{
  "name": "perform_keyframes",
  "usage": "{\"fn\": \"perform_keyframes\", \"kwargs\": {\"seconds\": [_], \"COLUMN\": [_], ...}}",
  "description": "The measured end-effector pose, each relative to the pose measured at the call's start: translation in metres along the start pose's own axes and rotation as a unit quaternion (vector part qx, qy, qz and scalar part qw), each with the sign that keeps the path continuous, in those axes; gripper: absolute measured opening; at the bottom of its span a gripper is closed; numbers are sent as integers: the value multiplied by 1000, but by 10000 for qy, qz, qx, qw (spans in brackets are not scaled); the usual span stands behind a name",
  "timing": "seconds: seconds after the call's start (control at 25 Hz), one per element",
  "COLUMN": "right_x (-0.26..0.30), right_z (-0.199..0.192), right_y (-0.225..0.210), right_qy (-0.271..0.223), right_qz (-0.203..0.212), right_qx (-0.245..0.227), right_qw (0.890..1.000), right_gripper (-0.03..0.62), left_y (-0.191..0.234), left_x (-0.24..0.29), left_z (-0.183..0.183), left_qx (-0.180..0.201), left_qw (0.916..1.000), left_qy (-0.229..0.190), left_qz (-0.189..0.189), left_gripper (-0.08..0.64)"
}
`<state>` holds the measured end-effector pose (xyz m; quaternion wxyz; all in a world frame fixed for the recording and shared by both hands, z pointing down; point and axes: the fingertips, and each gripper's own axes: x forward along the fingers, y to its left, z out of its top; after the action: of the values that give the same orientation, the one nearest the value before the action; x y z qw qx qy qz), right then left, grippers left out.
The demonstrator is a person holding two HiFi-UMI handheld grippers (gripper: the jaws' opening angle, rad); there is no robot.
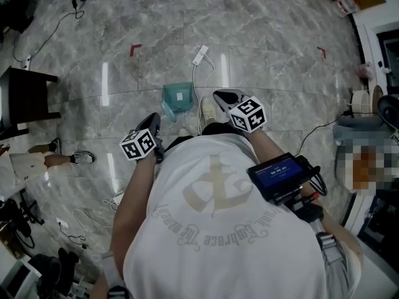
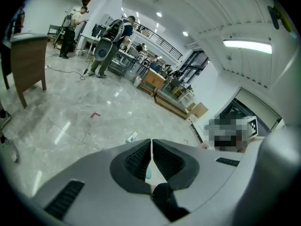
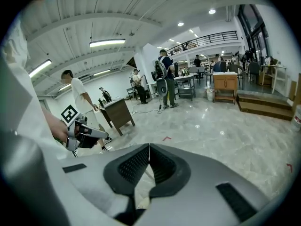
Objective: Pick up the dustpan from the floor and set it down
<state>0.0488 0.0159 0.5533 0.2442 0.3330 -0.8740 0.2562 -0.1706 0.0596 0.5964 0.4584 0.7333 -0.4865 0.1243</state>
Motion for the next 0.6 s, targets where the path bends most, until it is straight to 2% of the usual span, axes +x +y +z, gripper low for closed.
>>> {"fn": "perform_keyframes", "kwargs": {"seconds": [0.36, 0.48, 0.6], "right_x": [29, 33, 49], "right_z": [15, 16, 29], "right_y": [-42, -49, -75], "right_qy": [283, 348, 494], "right_qz": [355, 429, 491], "right_qx": [-8, 6, 91], "right_qw": [9990, 9985, 9975], "right_gripper": [18, 18, 18], "left_y": [2, 3, 9], "left_x": [37, 44, 72], "left_z": [1, -7, 5], "left_qx": [-195, -331, -502], "left_qw": [9986, 9973, 9941], "left_qy": [323, 475, 728], "left_qz": [384, 460, 626], "left_gripper": [19, 70, 131]}}
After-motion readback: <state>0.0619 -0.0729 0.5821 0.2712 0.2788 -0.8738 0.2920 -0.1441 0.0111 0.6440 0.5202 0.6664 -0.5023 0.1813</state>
